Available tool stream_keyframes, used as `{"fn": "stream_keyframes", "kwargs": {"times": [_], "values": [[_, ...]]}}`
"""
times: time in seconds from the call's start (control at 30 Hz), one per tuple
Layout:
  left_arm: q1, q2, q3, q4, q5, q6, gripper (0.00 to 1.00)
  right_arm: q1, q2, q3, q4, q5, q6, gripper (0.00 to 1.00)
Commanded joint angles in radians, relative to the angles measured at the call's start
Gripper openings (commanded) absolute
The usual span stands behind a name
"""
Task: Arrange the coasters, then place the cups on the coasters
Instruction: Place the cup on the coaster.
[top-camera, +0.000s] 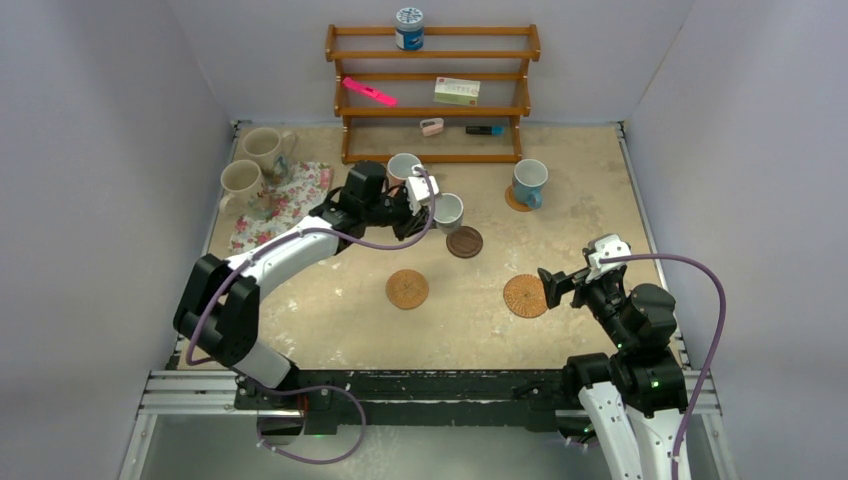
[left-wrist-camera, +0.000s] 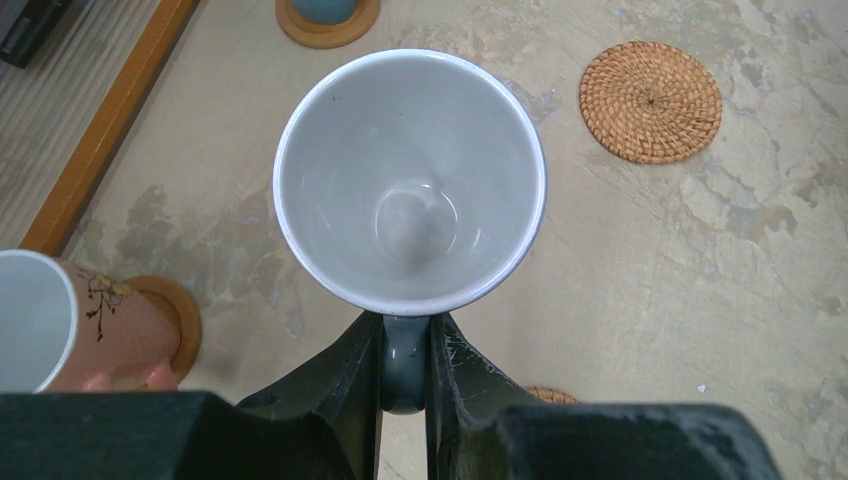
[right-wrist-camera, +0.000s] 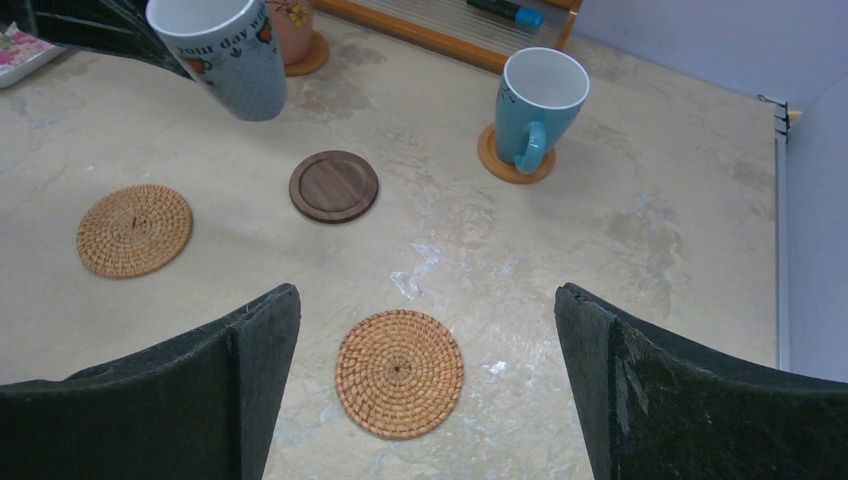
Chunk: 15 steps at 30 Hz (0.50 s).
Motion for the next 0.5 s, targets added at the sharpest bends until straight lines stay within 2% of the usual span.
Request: {"fn": "stream_keyframes", "kwargs": {"times": [0.0, 0.47], "values": [[-0.026, 0.034, 0.064, 0.12, -0.012, -0.026, 0.0, 0.005, 0.002, -0.003, 0.014, -0.007, -0.01, 0.99], [-0.055, 0.15, 0.068, 0.193, -0.04, -0.024, 0.0, 0.005, -0.003, -0.003, 0.013, -0.012, -0.013, 0.99]]}}
